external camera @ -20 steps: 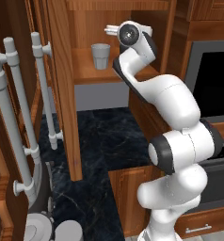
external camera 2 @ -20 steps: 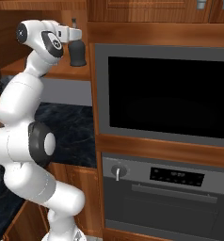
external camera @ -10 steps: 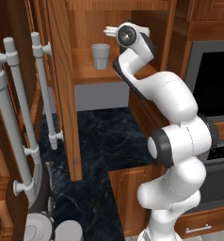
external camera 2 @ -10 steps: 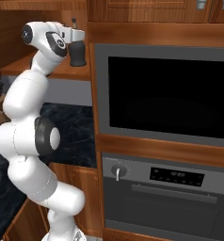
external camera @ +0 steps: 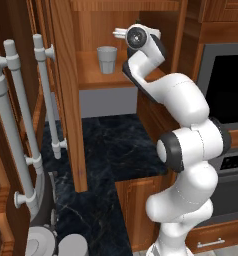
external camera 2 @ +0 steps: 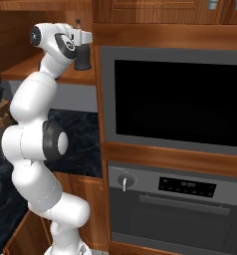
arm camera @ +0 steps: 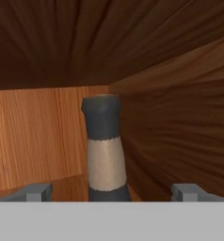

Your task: There is a bowl on the dining counter. Grab a lemon wedge from the fridge and place it in the bowl. Then get the liquor bottle and glass cup from the cabinet and place them next to the bowl.

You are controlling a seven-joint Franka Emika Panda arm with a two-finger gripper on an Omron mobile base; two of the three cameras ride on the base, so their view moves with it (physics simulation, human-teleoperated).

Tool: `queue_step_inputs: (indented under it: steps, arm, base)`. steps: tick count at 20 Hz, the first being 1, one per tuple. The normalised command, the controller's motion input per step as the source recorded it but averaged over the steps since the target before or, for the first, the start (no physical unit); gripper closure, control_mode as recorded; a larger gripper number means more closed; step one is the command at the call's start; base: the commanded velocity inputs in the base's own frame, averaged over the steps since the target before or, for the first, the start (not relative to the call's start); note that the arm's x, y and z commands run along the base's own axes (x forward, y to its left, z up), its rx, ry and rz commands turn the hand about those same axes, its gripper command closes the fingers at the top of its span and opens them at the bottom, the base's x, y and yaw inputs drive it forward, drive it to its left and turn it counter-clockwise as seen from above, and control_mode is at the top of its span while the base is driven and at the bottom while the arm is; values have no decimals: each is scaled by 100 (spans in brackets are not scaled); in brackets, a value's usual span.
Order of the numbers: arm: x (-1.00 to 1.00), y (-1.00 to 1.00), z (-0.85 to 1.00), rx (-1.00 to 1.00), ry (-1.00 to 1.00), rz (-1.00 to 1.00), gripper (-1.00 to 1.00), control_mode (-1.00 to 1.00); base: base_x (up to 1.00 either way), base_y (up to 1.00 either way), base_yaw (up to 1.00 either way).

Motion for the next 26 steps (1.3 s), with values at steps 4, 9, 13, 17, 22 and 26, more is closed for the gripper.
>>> queue_step_inputs:
  steps: [4, 9, 13, 17, 22, 26]
  arm:
    - [4, -6, -2, 0, 0, 0, 100, -100]
    - [0, 0, 0, 0, 0, 0, 100, -100]
    - [0, 0, -1, -2, 1, 0, 100, -100]
    - [0, 0, -5, 0, 1, 0, 100, -100]
    - [-14, 0, -2, 0, 0, 0, 100, -100]
    - [-46, -10, -1, 2, -5, 0, 100, -100]
  base:
    - [0, 0, 0]
    - [0, 0, 0]
    - [0, 0, 0]
    - [0, 0, 0]
    - [0, 0, 0]
    - [0, 0, 0]
